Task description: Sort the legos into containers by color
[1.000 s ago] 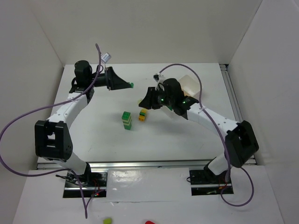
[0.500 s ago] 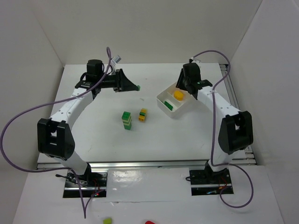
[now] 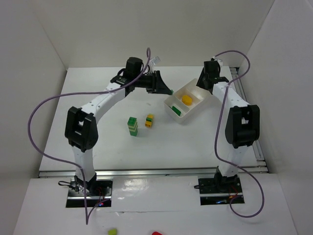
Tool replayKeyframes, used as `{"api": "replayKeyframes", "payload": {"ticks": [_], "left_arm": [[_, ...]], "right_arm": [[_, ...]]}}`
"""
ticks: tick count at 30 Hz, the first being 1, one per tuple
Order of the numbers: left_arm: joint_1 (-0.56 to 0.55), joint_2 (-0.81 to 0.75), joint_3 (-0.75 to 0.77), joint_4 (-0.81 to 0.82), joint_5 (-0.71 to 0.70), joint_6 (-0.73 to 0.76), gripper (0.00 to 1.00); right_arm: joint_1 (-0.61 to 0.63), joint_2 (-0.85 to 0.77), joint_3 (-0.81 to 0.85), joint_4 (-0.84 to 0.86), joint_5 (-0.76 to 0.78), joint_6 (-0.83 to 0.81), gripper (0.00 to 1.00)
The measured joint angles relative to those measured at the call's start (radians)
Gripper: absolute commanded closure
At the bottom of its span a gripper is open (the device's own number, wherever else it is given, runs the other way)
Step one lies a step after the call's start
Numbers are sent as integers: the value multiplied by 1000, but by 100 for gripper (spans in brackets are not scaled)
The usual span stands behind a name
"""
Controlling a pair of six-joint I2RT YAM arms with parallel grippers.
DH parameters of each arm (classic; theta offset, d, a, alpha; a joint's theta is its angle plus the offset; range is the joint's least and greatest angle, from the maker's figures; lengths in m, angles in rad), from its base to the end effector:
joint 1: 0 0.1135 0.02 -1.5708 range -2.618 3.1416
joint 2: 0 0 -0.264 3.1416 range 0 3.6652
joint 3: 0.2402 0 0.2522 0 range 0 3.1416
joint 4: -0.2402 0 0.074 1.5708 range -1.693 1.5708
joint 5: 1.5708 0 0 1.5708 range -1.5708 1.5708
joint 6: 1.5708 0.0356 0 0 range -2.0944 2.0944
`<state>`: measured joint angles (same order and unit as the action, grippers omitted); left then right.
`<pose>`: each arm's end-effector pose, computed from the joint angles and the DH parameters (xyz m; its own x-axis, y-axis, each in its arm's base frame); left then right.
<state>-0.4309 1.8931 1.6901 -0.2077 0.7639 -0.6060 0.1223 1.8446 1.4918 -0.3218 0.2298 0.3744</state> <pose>0.3959 -0.2091 0.3335 -0.7982 -0.0858 -0.5963 0.5149 0.4165 -0.7492 0.4247 0.0440 0.2715 -0.5558 0.2905 -0.7789 0.2805 0.9476 0.1532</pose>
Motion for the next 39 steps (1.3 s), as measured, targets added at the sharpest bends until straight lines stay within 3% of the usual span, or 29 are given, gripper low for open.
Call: {"api": "replayKeyframes", "payload": {"ticks": [2, 6, 10, 13, 17, 20, 21, 24, 25, 26, 29, 35, 38, 39], "left_arm": [[-25, 64, 55, -11, -25, -2, 100], [-66, 208, 190, -71, -93, 0, 100], [-93, 296, 291, -153, -179, 5, 100], [-106, 341, 376, -212, -231, 13, 100], [-114, 374, 451, -262, -275, 35, 100], [-116, 380, 460, -275, -286, 50, 87], [-119, 382, 460, -280, -290, 53, 74], [-119, 396, 460, -290, -292, 55, 59], [-120, 401, 460, -291, -292, 55, 45], [-120, 409, 460, -295, -291, 55, 37], [-124, 422, 460, -306, -292, 57, 22], [-138, 422, 478, -314, -280, 61, 18], [-148, 392, 472, -326, -306, 84, 26], [-149, 370, 464, -335, -330, 93, 35]], "right_arm": [[-10, 25, 10, 0, -10, -3, 55], [-12, 68, 19, 0, -27, -7, 50], [-12, 92, 21, 3, -52, -8, 25], [-12, 93, 28, 1, -65, -13, 19], [-12, 79, 37, 5, -65, -13, 17], [-15, 13, 5, 8, -60, -11, 17], [-16, -25, -16, 9, -58, -9, 17], [-23, -153, -76, 14, -51, -6, 17], [-28, -197, -95, 15, -49, -6, 17], [-34, -236, -110, 14, -47, -5, 17], [-56, -327, -142, 15, -39, -5, 17], [-74, -368, -165, -5, -24, -6, 17], [-74, -377, -186, -14, -24, -7, 17], [-74, -383, -192, -19, -24, -7, 17]]}}
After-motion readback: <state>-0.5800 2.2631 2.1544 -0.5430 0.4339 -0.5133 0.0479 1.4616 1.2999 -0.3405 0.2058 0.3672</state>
